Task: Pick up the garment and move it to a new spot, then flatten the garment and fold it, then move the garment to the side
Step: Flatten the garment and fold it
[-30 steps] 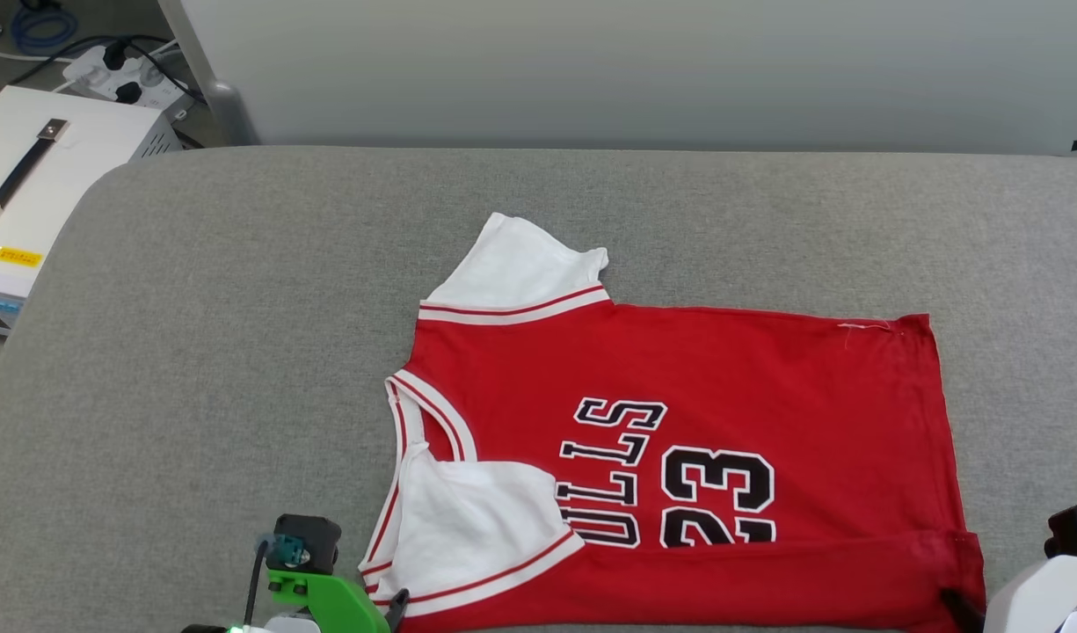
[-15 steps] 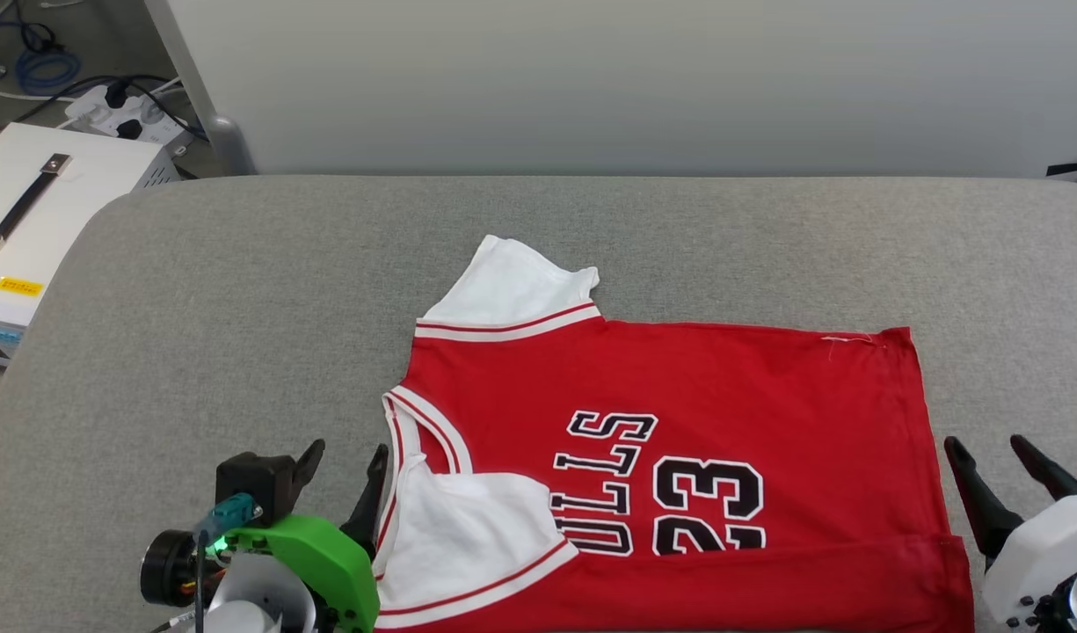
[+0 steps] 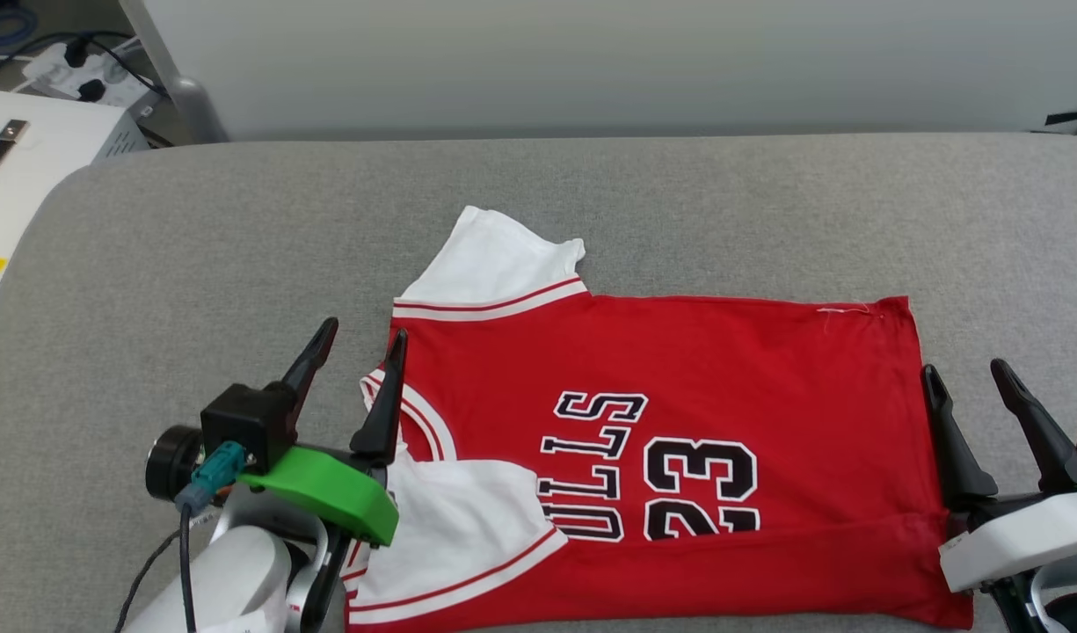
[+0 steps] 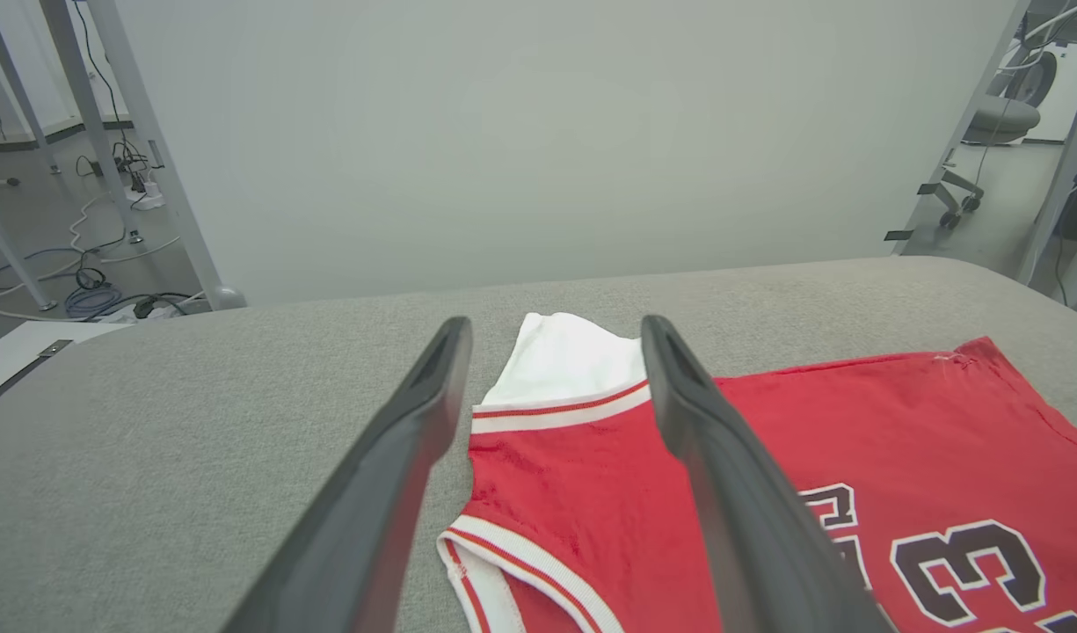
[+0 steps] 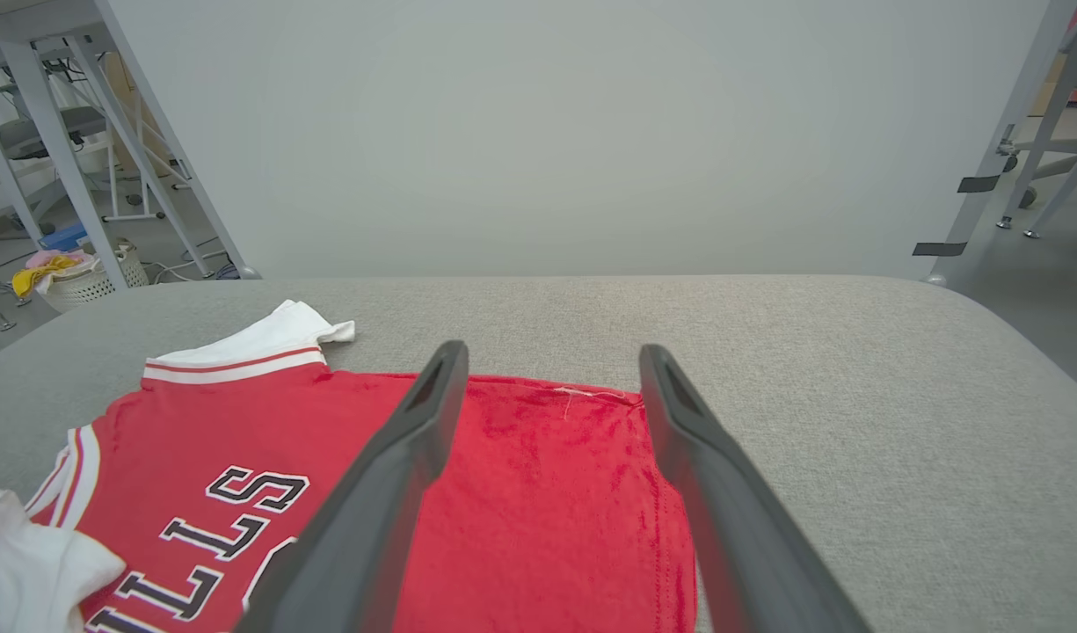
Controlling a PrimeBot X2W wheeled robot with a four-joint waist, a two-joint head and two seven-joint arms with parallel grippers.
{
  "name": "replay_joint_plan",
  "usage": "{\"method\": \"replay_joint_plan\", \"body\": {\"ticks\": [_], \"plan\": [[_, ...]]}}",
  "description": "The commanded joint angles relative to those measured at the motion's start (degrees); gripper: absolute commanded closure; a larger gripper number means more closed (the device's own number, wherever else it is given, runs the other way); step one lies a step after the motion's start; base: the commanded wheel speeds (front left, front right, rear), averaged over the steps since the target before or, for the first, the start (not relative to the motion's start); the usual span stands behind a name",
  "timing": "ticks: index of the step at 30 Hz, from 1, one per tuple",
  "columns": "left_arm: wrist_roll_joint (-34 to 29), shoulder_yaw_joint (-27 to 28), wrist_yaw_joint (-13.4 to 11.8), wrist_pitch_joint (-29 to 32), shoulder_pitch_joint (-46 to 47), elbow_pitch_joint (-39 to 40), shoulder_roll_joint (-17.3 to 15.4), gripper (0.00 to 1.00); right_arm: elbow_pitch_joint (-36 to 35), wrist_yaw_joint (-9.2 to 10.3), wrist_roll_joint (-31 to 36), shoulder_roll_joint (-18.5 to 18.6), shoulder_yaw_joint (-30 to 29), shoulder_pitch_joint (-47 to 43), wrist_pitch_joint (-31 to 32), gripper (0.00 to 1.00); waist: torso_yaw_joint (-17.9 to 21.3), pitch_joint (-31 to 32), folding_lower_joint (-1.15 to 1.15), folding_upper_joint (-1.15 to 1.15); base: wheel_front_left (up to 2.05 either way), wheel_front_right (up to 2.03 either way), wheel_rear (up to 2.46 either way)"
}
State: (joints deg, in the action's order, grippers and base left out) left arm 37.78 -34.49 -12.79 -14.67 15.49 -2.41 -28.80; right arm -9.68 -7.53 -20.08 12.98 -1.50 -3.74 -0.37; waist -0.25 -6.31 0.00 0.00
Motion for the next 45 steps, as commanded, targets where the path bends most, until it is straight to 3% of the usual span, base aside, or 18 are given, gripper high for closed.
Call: {"method": "replay_joint_plan", "body": {"ticks": [1, 5, 10, 15, 21, 29, 40, 41, 42, 43, 45], "plan": [[-1.24, 0.69, 0.95, -0.3, 1.88, -0.18, 0.11, 0.0, -0.48, 0.04, 0.45, -0.21, 0.5, 1.56, -1.02, 0.0, 1.72, -2.6, 0.0, 0.0, 0.0, 0.0, 0.0], [-2.49, 0.79, 3.61, 0.52, 6.35, -2.3, -0.95, 0.0, -0.82, 0.04, 0.65, -0.58, 1.39, 3.01, -2.48, 0.0, 3.66, -5.99, 0.0, 0.0, 0.0, 0.0, 0.0], [-2.06, 0.8, 7.43, 7.24, 16.61, -6.22, -2.29, 0.0, -1.03, 0.04, 0.99, -0.75, 2.66, 4.76, -2.93, 0.0, 6.09, -10.54, 0.0, 0.0, 0.0, 0.0, 0.0], [-2.61, -1.79, 12.43, 19.79, 28.12, -14.3, -4.42, 0.0, -1.4, 0.04, 0.8, -1.14, 4.74, 7.53, -2.95, 0.0, 9.07, -15.4, 0.0, 0.0, 0.0, 0.0, 0.0], [-0.23, -4.28, 17.57, 35.55, 39.93, -23.45, -4.51, 0.0, -1.75, 0.04, 0.65, -1.6, 6.89, 10.69, -3.83, 0.0, 11.83, -19.96, 0.0, 0.0, 0.0, 0.0, 0.0], [2.99, -6.24, 19.47, 48.6, 49.68, -32.61, -3.07, 0.0, -0.94, 0.04, 0.89, -2.21, 8.99, 13.28, -4.46, 0.0, 13.91, -23.52, 0.0, 0.0, 0.0, 0.0, 0.0], [7.46, -5.85, 19.41, 55.87, 52.01, -43.54, -0.83, 0.0, 0.45, 0.04, 0.03, -2.19, 10.84, 14.59, -5.1, 0.0, 15.17, -24.59, 0.0, 0.0, 0.0, 0.0, 0.0], [8.03, -6.0, 19.47, 57.31, 51.72, -44.17, -0.66, 0.34, 0.53, 0.04, -0.05, -2.16, 10.82, 14.61, -5.16, 0.0, 15.14, -24.54, 0.0, 0.0, 0.0, 0.0, 0.0], [8.66, -6.21, 19.54, 58.98, 51.47, -44.71, -0.47, 0.74, 0.62, 0.04, -0.1, -2.1, 10.76, 14.63, -5.23, 0.0, 15.08, -24.48, 0.0, 0.0, 0.0, 0.0, 0.0], [9.12, -6.32, 19.59, 60.03, 51.29, -44.96, -0.36, 0.98, 0.69, 0.04, -0.11, -2.06, 10.68, 14.63, -5.28, 0.0, 15.0, -24.42, 0.0, 0.0, 0.0, 0.0, 0.0], [10.03, -6.26, 19.65, 61.34, 50.93, -45.2, -0.16, 1.0, 0.8, 0.04, -0.1, -1.91, 10.46, 14.63, -5.31, 0.0, 14.76, -24.22, 0.0, 0.0, 0.0, 0.0, 0.0]]}}
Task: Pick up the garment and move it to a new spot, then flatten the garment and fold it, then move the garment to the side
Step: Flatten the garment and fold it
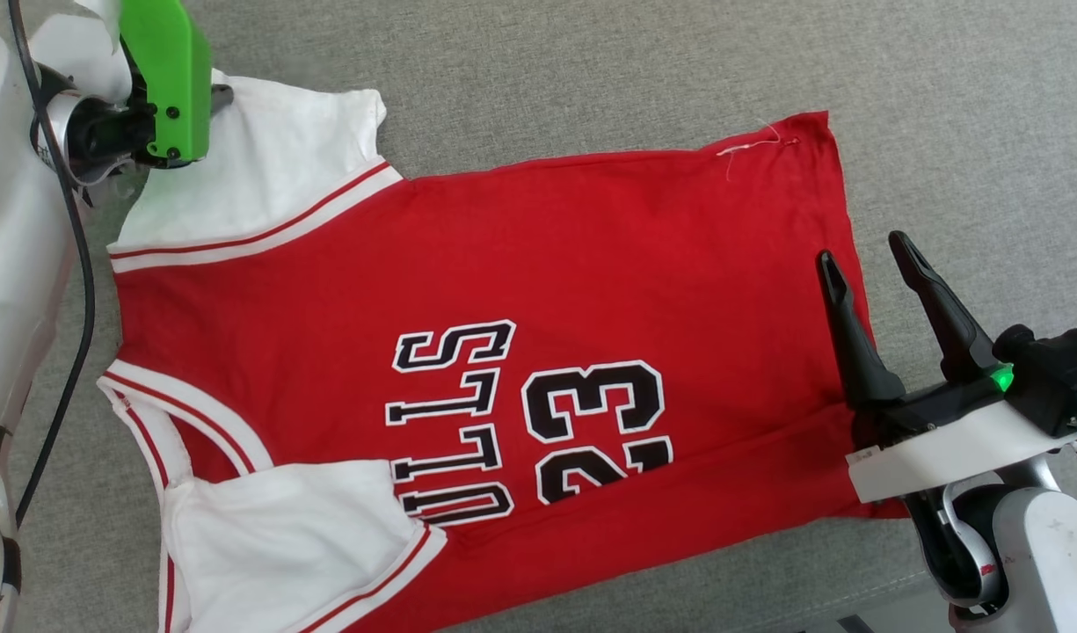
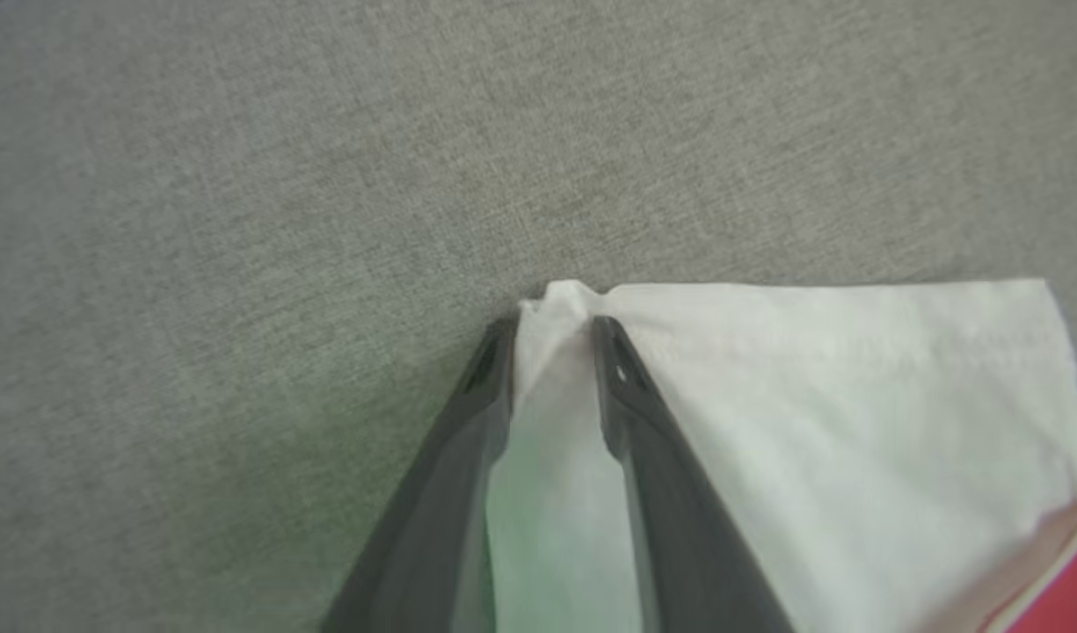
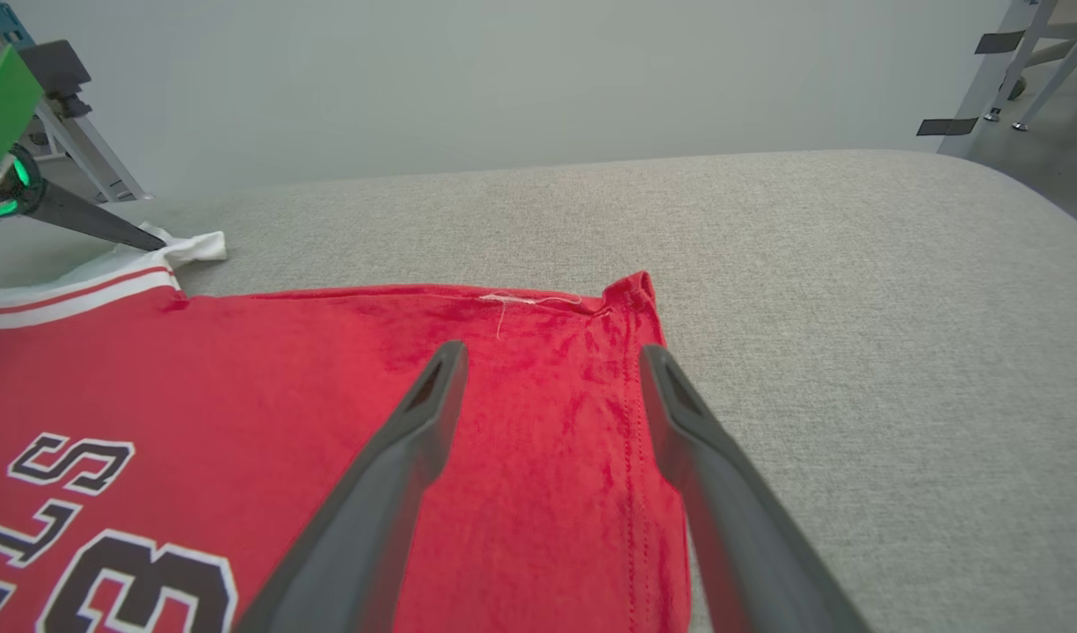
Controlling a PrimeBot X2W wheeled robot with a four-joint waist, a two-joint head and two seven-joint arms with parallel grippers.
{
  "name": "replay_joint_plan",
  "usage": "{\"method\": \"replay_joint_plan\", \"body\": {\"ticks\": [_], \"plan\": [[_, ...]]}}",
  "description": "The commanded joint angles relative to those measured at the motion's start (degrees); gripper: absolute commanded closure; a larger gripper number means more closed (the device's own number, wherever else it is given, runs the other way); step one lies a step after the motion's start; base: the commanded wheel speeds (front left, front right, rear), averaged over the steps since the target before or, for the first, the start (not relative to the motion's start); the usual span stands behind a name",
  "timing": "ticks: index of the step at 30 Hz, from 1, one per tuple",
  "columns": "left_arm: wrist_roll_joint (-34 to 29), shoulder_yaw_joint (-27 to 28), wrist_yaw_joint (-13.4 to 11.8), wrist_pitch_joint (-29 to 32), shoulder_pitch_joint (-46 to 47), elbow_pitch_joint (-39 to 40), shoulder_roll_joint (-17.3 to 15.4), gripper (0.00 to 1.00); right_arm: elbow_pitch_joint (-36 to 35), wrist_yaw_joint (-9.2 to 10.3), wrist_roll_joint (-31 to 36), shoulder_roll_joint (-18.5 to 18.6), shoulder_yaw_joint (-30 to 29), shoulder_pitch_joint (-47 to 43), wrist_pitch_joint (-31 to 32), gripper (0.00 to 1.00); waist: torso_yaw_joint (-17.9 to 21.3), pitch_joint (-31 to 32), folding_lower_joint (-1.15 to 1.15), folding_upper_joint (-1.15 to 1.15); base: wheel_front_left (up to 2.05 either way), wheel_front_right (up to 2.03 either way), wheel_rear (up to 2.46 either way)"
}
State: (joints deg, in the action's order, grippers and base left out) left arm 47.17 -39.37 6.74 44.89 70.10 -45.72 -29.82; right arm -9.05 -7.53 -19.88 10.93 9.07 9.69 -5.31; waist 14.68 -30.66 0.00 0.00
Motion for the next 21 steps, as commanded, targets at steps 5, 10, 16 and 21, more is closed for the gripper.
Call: {"method": "replay_joint_plan", "body": {"ticks": [5, 10, 16, 21], "plan": [[1.62, -0.44, -0.21, -0.66, -4.28, -1.46, 1.64, 1.0, 0.57, 0.04, -0.24, 0.71, -0.6, 1.13, 0.18, 0.0, -1.15, 1.61, 0.0, 0.0, 0.0, 0.0, 0.0], [2.32, -0.01, -0.14, -4.17, -6.32, -0.48, 2.44, 1.0, 1.08, 0.04, -0.18, 2.1, -0.96, 0.8, 1.94, 0.0, -2.89, 4.9, 0.0, 0.0, 0.0, 0.0, 0.0], [4.01, 2.03, 0.1, -11.37, -9.96, 3.58, 2.34, 1.0, 1.55, 0.04, 0.07, 4.99, -3.34, 0.83, 8.82, 0.0, -5.75, 9.53, 0.0, 0.0, 0.0, 0.0, 0.0], [3.48, 1.52, -0.22, -14.44, -14.44, 10.14, 1.34, 1.0, 1.14, 0.04, -1.34, 8.43, -4.72, 1.85, 17.65, 0.0, -8.69, 12.18, 0.0, 0.0, 0.0, 0.0, 0.0]]}}
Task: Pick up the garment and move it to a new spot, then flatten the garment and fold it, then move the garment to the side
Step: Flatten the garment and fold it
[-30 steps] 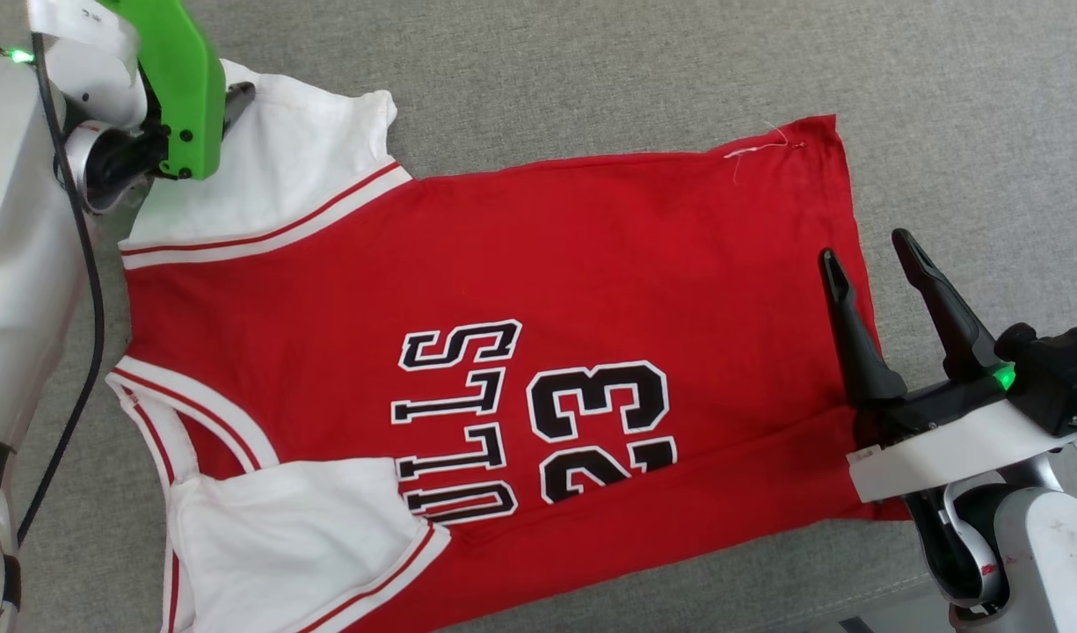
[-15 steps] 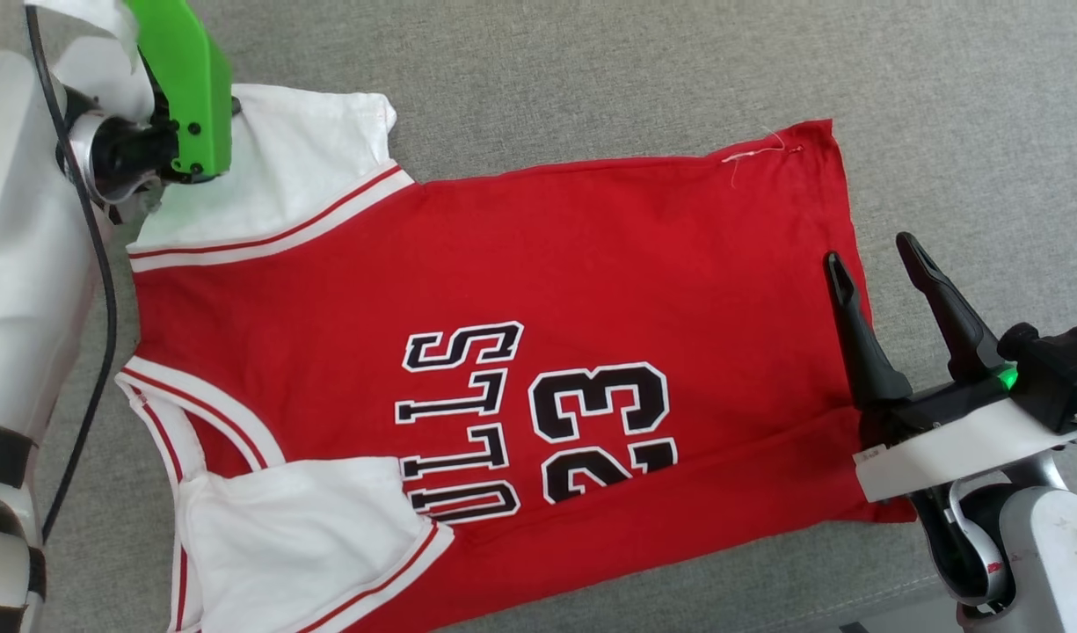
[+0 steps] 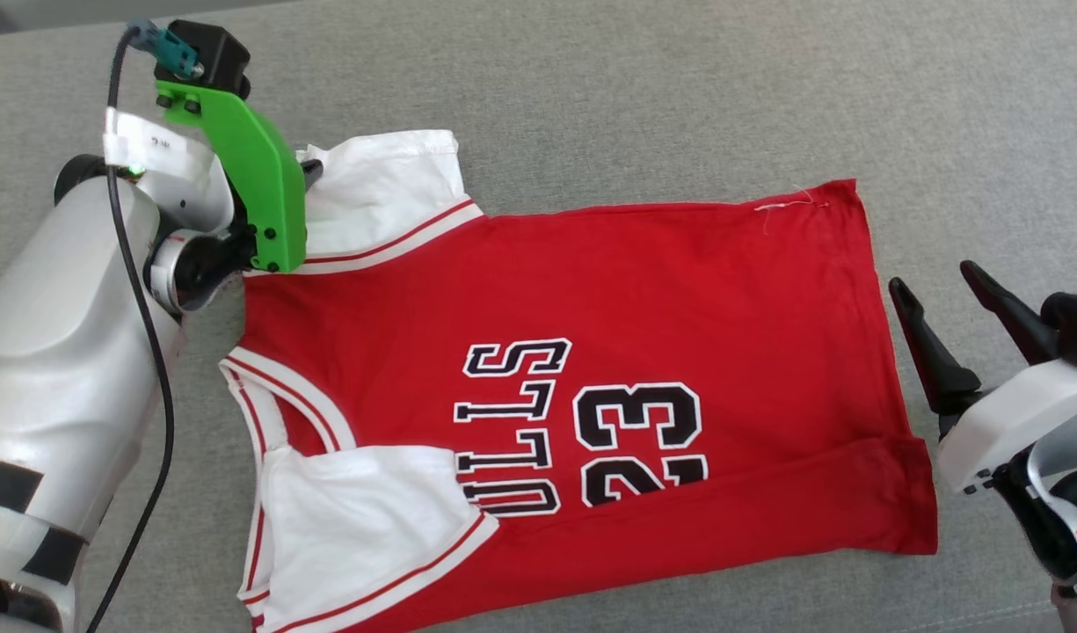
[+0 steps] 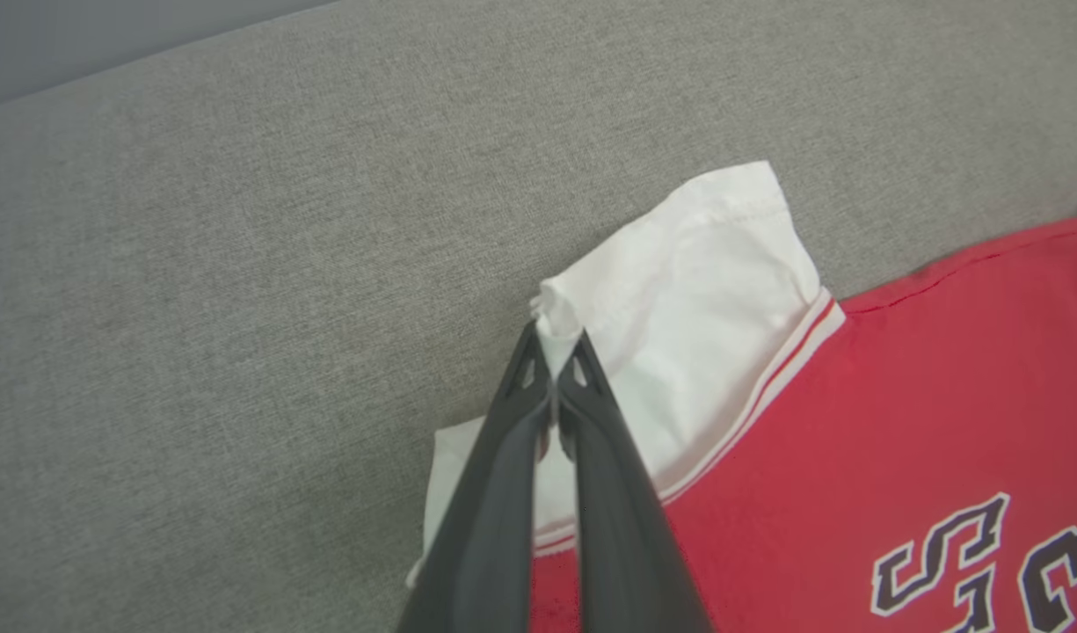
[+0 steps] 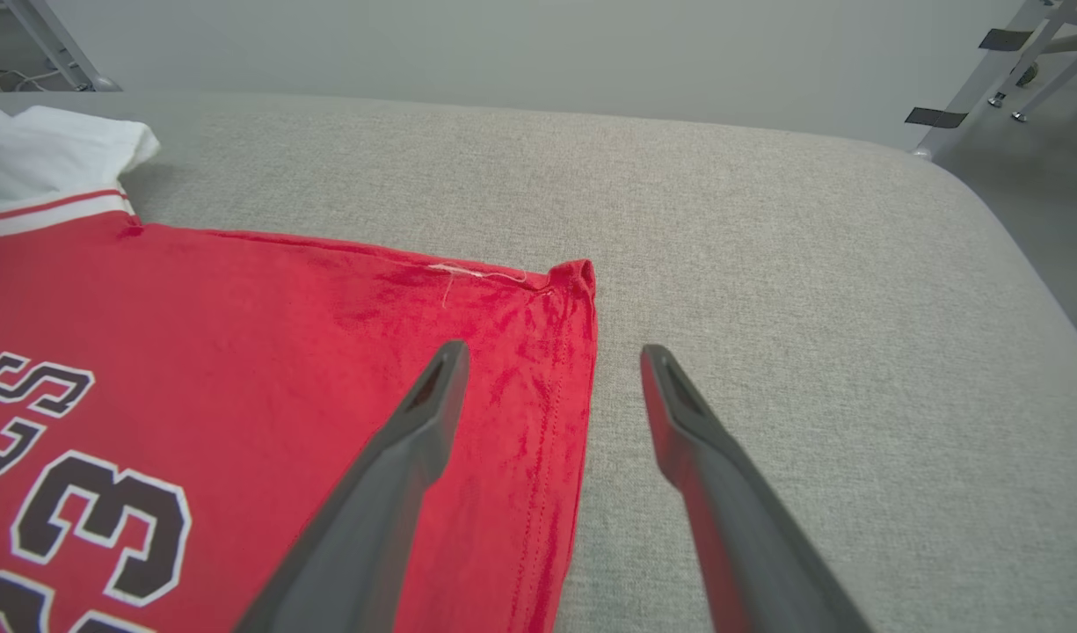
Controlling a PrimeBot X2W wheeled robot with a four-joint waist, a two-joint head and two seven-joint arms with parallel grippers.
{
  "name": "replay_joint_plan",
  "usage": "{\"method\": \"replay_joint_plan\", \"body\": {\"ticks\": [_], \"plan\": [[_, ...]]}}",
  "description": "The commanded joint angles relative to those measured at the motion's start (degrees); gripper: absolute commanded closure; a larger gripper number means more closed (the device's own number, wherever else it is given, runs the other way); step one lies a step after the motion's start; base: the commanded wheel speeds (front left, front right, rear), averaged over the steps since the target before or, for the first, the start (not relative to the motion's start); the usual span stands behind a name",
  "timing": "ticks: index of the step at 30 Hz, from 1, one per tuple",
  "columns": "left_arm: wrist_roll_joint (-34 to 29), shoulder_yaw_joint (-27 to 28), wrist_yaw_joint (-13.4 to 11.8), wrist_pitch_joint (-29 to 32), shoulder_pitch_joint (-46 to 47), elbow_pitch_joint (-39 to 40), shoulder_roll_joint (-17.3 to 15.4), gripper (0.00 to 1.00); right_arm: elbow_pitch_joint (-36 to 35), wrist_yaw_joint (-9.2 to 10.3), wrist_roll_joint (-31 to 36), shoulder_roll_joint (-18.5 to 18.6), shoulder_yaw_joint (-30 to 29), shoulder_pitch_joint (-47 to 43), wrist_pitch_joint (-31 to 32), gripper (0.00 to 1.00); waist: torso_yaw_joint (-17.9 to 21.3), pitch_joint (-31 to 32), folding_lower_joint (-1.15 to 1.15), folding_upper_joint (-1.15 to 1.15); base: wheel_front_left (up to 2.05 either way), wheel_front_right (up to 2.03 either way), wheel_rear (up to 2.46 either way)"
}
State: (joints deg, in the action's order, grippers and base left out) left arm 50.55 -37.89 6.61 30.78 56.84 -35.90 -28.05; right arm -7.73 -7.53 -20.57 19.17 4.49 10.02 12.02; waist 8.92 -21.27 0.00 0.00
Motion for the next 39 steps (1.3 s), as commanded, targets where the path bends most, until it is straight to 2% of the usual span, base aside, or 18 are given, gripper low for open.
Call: {"method": "replay_joint_plan", "body": {"ticks": [1, 7, 11, 15, 19, 25, 36, 37, 38, 39], "plan": [[-0.12, 0.01, -0.35, -0.9, -1.99, 1.96, -0.83, 1.0, -0.18, 0.04, -1.55, 0.63, -0.28, 2.0, 1.77, 0.0, -3.38, 3.01, 0.0, 0.0, 0.0, 0.0, 0.0], [-1.64, -0.15, -3.75, -2.74, -7.99, 15.47, -4.61, 1.0, 2.52, 0.04, -4.98, 5.75, -0.1, 6.55, 13.22, 0.0, -6.26, 2.5, 0.0, 0.0, 0.0, 0.0, 0.0], [0.46, 2.16, -8.02, -4.25, -13.99, 26.59, -6.34, 1.0, 6.15, 0.04, -7.18, 8.08, 0.17, 10.66, 20.06, 0.0, -7.58, 1.29, 0.0, 0.0, 0.0, 0.0, 0.0], [0.55, 3.28, -12.18, -5.66, -19.57, 35.99, -8.16, 1.0, 9.88, 0.04, -7.69, 10.17, 0.83, 14.6, 24.39, 0.0, -9.02, -0.31, 0.0, 0.0, 0.0, 0.0, 0.0], [-0.56, 3.26, -14.8, -6.41, -22.77, 42.06, -9.43, 1.0, 13.45, 0.04, -7.7, 11.64, 1.82, 18.16, 26.47, 0.0, -10.24, -1.82, 0.0, 0.0, 0.0, 0.0, 0.0], [-2.17, 2.79, -16.36, -7.42, -23.81, 46.68, -9.46, 1.0, 18.57, 0.04, -7.62, 12.9, 3.98, 21.9, 28.01, 0.0, -11.78, -3.82, 0.0, 0.0, 0.0, 0.0, 0.0], [-3.78, 1.25, -16.06, -8.68, -23.01, 47.55, -7.88, 1.0, 25.82, 0.04, -7.74, 13.03, 8.44, 24.9, 25.53, 0.0, -13.28, -5.53, 0.0, 0.0, 0.0, 0.0, 0.0], [-3.81, 1.17, -15.99, -8.8, -23.02, 47.41, -7.79, 1.0, 26.57, 0.04, -8.09, 12.87, 8.64, 24.99, 25.49, 0.28, -13.35, -5.54, 0.0, 0.0, 0.0, 0.0, 0.0], [-3.86, 1.12, -15.96, -8.91, -23.02, 47.24, -7.74, 1.0, 27.03, 0.04, -8.3, 12.85, 8.85, 25.07, 25.41, 0.78, -13.42, -5.52, 0.0, 0.0, 0.0, 0.0, 0.0], [-3.91, 1.07, -15.92, -9.05, -23.02, 46.99, -7.68, 1.0, 27.47, 0.04, -8.51, 12.89, 9.13, 25.18, 25.18, 1.0, -13.49, -5.44, 0.0, 0.0, 0.0, 0.0, 0.0]]}}
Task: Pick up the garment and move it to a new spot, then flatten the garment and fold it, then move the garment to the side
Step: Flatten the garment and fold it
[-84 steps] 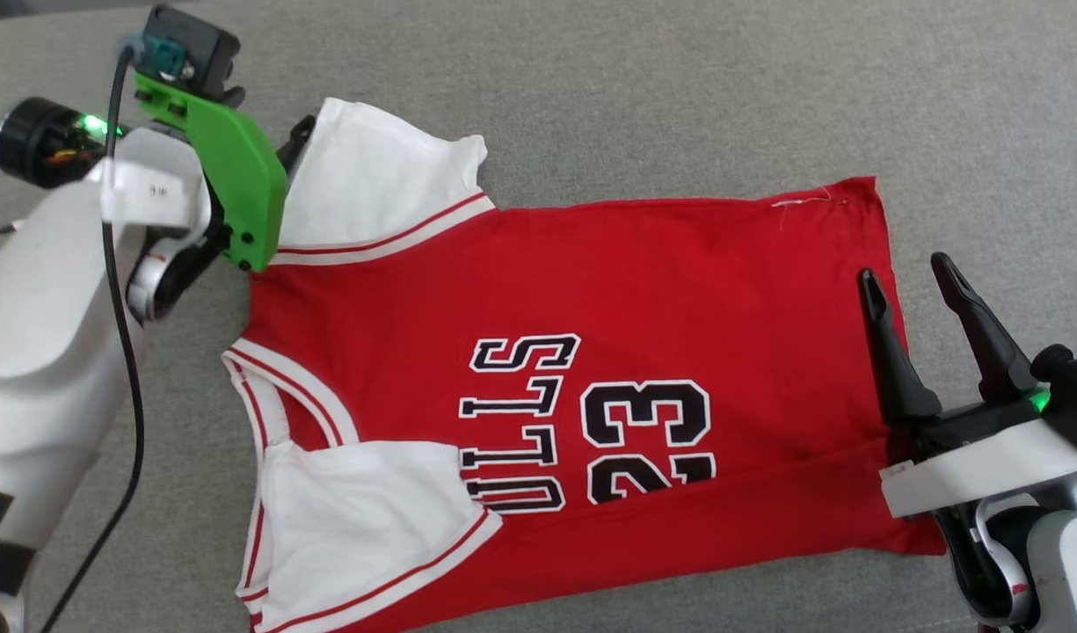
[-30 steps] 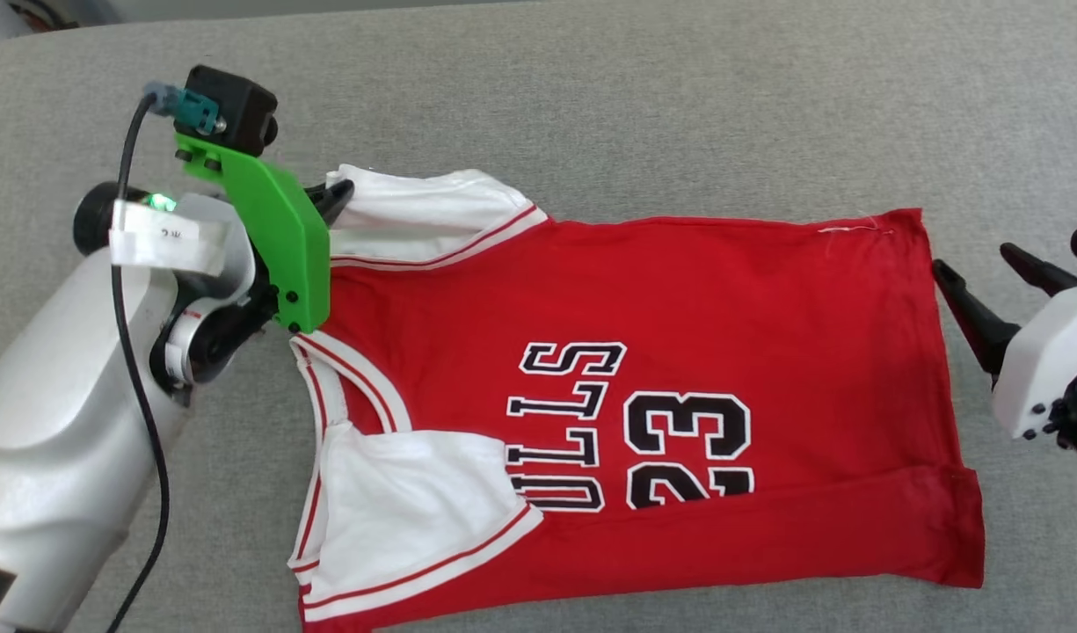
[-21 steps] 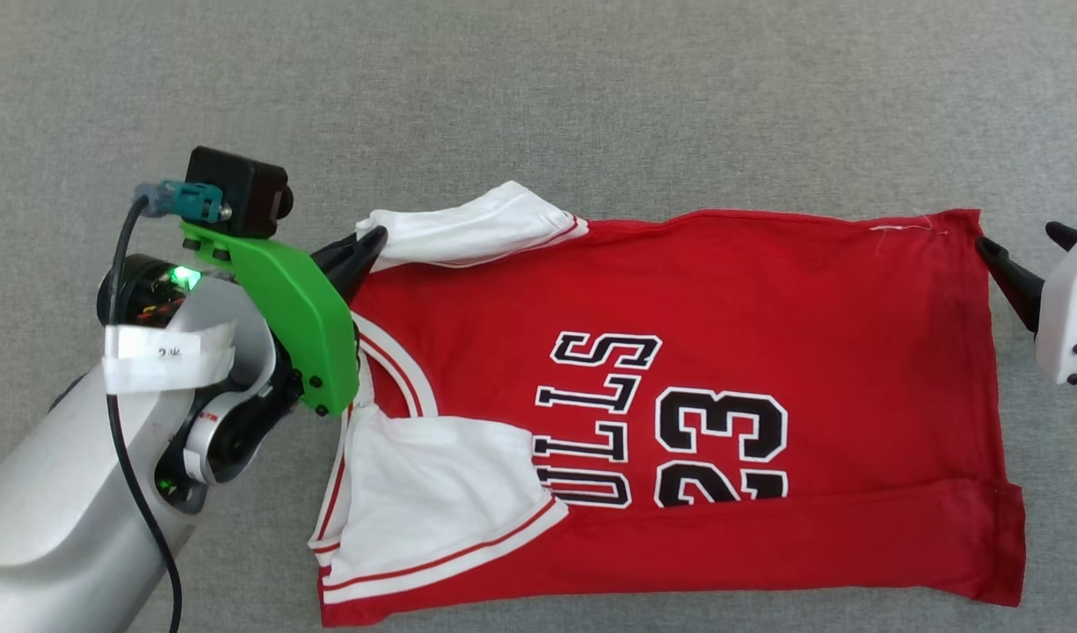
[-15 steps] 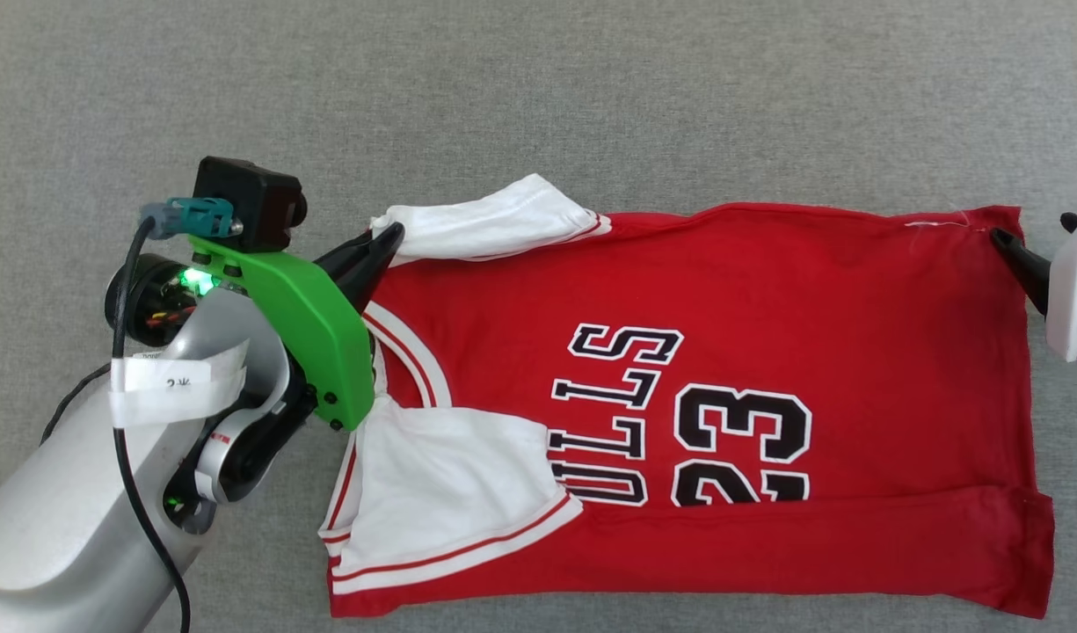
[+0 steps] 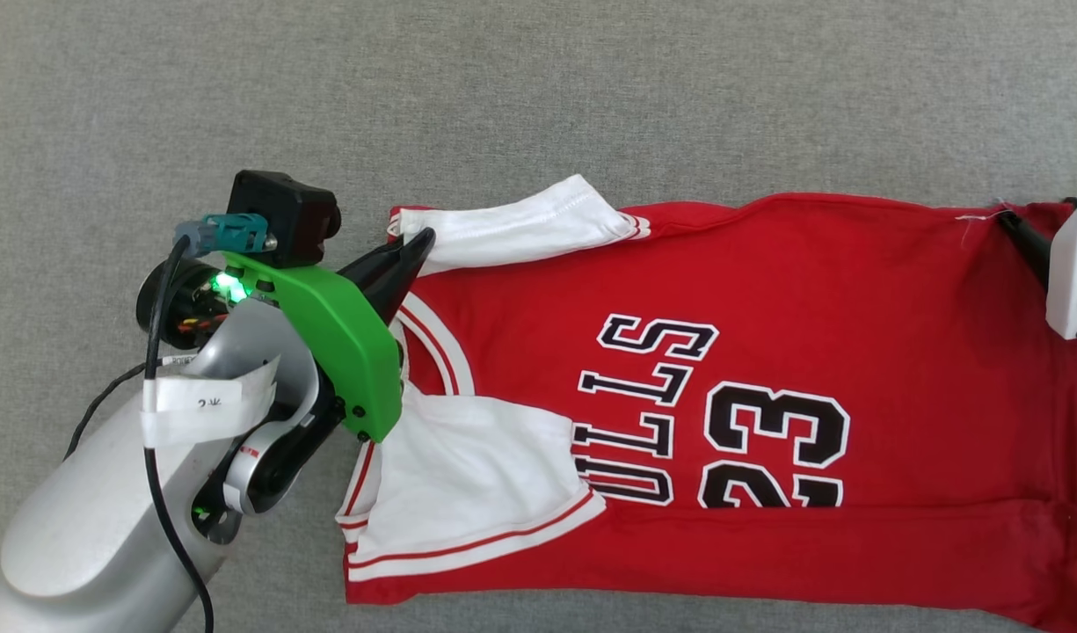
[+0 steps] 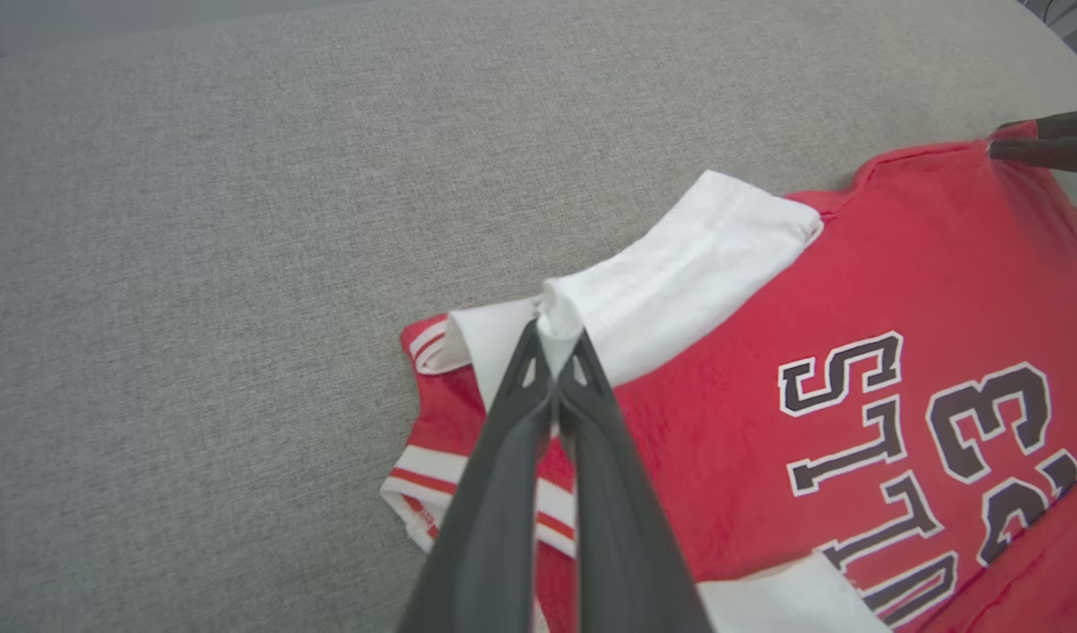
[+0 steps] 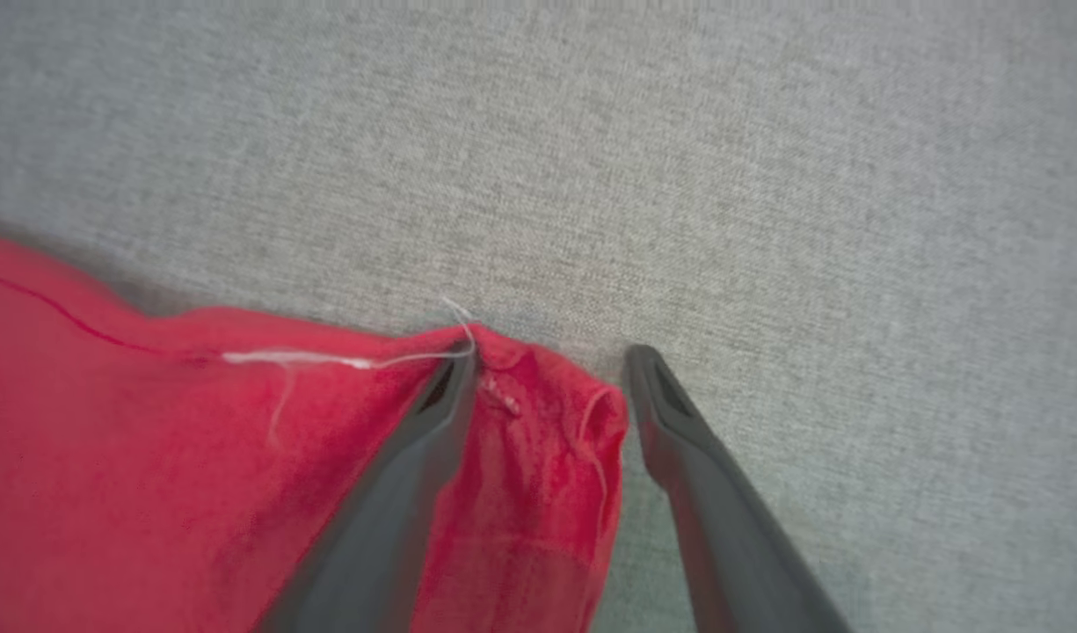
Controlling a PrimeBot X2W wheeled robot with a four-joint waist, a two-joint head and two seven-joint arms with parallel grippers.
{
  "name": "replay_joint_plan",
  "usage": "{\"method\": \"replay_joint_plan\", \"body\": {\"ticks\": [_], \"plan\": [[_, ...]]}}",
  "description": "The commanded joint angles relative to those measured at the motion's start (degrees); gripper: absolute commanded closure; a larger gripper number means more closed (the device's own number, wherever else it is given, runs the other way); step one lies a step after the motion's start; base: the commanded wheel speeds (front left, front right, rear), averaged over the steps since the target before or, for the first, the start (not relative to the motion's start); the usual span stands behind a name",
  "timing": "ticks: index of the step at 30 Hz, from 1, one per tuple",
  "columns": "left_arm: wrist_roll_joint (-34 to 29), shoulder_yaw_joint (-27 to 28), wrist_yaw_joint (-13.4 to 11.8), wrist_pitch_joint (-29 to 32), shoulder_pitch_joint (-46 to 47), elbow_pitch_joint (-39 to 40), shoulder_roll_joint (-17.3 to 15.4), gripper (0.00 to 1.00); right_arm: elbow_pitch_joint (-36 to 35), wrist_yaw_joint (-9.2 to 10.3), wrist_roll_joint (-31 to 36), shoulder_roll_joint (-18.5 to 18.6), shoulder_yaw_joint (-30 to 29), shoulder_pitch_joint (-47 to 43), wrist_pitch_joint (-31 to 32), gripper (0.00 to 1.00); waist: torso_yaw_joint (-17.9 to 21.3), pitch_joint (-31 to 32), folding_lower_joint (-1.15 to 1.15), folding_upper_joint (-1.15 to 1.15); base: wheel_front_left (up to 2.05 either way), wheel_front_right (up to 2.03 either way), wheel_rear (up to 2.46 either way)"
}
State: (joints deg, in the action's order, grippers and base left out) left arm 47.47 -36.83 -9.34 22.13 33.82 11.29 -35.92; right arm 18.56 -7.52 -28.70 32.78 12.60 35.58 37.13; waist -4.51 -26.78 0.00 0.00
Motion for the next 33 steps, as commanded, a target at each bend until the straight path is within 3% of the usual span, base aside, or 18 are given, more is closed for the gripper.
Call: {"method": "replay_joint_plan", "body": {"ticks": [1, 16, 33], "plan": [[-0.84, 0.02, 0.01, -0.55, -0.01, -0.41, 0.27, 1.0, 1.5, 0.03, -0.58, -0.67, 1.25, -0.33, -0.12, 1.0, -0.1, 0.16, 0.0, 0.0, 0.0, 0.0, 0.0], [-0.12, 0.0, -0.06, -3.7, -3.14, -5.51, 0.72, 1.0, 0.06, 0.03, -7.06, -0.54, -2.41, -3.92, -8.58, 1.0, 1.64, 8.45, 0.0, 0.0, 0.0, 0.0, 0.0], [3.44, -0.55, -2.75, -5.86, -16.39, -3.08, -1.67, 1.0, -11.62, 0.03, -15.38, -1.37, -7.11, -24.11, -10.86, 1.0, 0.87, 16.38, 0.0, 0.0, 0.0, 0.0, 0.0]]}}
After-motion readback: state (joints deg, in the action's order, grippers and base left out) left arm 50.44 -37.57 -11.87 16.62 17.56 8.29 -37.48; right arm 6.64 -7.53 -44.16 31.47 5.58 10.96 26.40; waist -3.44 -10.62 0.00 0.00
